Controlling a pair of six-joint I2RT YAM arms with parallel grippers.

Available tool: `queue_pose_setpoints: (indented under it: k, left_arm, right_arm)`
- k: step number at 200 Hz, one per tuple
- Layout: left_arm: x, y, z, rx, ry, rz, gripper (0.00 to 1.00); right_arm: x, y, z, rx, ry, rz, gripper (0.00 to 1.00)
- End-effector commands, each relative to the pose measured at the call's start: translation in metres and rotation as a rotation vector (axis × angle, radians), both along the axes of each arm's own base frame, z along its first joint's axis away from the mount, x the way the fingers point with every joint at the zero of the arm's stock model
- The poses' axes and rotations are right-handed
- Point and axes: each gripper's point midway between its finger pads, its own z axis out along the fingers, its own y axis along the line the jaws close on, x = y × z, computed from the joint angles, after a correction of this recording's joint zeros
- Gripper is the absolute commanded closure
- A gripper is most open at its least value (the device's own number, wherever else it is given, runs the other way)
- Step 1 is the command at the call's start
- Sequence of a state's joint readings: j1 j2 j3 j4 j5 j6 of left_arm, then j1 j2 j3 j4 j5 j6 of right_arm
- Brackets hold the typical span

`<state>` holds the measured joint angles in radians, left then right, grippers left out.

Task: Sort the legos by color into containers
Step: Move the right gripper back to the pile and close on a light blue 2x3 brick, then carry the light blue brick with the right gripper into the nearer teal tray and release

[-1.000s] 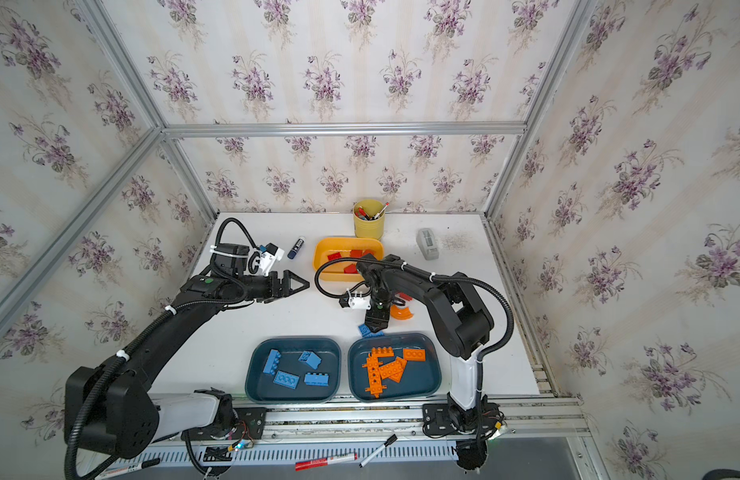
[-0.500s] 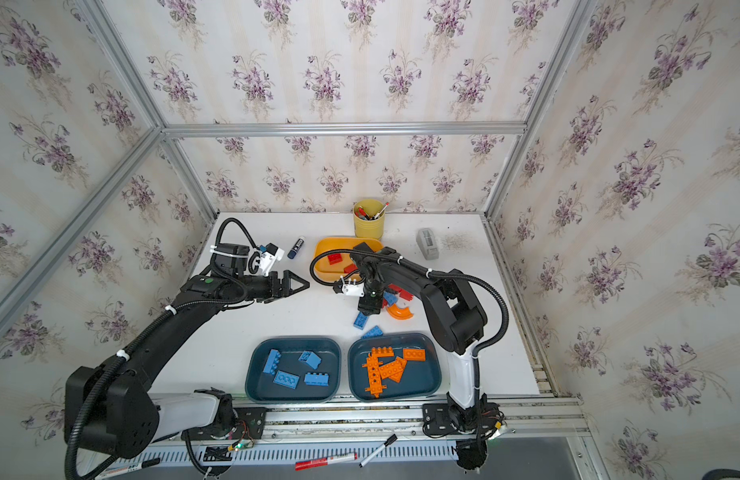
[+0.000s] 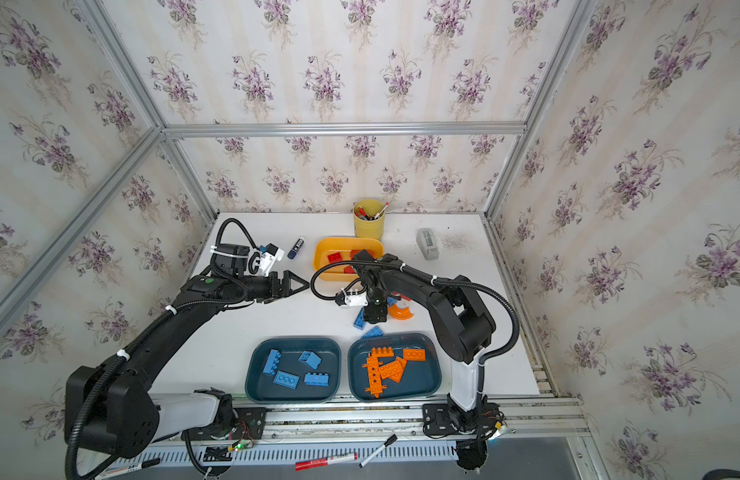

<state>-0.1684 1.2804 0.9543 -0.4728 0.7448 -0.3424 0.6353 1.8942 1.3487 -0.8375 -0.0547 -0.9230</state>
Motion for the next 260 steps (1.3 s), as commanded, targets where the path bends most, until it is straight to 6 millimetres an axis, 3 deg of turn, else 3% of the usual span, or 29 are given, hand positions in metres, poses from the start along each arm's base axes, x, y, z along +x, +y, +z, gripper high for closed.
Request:
queue_pose_setpoints:
  k: [1, 48, 124, 211, 240, 260]
  left_arm:
    - [0.0, 0.0, 0.001, 0.0, -0.016, -0.009, 0.01]
    - [0.0, 0.0, 0.0, 0.003, -0.016, -0.009, 0.01]
    - [-0.002, 0.002, 0.002, 0.006, -0.02, -0.002, 0.01]
    - [-0.005, 0.008, 0.006, 0.014, -0.026, 0.011, 0.01]
    - [-0.006, 0.009, 0.004, 0.022, -0.018, 0.014, 0.01]
    - [-0.007, 0.01, 0.002, 0.025, -0.013, 0.016, 0.01]
  right_arm:
    - [0.01, 0.005, -0.006, -0.01, -0.061, 0.037, 0.26]
    - [0.02, 0.021, -0.015, 0.016, -0.116, 0.069, 0.24]
    - [0.012, 0.048, -0.017, 0.077, -0.018, 0.109, 0.28]
    - [0.006, 0.06, -0.015, 0.126, 0.146, 0.064, 0.76]
    - [0.008, 0.064, 0.001, 0.175, 0.15, 0.032, 0.8]
    - [0.008, 0.071, 0.028, 0.246, 0.123, 0.019, 0.8]
